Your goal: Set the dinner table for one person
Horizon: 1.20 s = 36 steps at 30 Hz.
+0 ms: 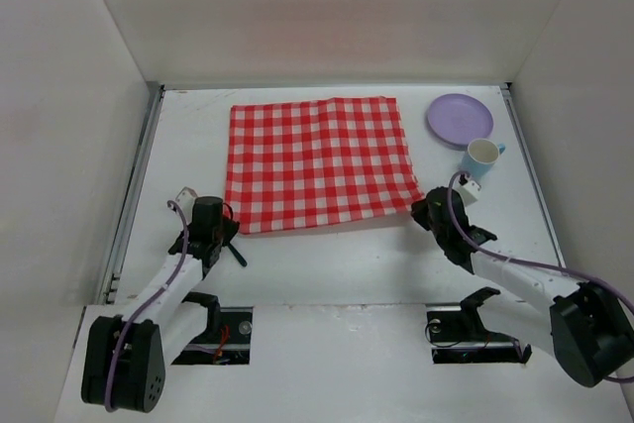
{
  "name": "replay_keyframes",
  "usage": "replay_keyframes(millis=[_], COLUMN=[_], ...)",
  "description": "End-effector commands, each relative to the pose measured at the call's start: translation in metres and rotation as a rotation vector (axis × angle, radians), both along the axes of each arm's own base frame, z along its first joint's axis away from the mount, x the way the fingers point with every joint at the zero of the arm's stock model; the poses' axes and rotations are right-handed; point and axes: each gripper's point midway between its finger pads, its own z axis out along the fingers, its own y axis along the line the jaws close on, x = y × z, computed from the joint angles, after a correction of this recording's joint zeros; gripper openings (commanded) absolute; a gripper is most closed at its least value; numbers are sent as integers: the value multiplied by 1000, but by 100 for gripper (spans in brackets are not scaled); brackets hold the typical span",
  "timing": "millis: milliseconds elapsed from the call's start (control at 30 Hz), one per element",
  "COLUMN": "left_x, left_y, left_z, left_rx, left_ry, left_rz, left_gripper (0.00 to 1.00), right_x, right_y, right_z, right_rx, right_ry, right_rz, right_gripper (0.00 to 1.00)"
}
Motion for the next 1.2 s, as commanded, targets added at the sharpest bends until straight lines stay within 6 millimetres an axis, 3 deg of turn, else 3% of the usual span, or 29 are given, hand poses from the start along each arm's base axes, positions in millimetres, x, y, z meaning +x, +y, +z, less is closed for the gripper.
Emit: replay_keyframes(millis=[0, 233, 467, 833, 1067, 1167], left_x=[-22, -18, -6, -45, -51, -52], left_y=[15, 6, -16, 5, -7, -4], left_z=[-9, -9, -5, -3, -7, -4], left_rx=[65, 83, 79, 137, 134, 156], left_ry=[63, 76, 62, 105, 132, 132], left_rz=[29, -9, -72, -31, -89, -86], left_gripper=[1, 2, 3, 2, 3, 11], right_x=[-27, -55, -56, -56, -62, -64], right_y=[-16, -32, -52, -59, -63, -63], right_z=[-22, -20, -6, -5, -2, 5], right_rx=[-28, -28, -38, -70, -60, -34], right_ry=[104, 100, 52, 68, 71, 38], right_rz=[-71, -108, -148, -135, -150, -155], right_gripper=[12, 12, 12, 10, 4, 8])
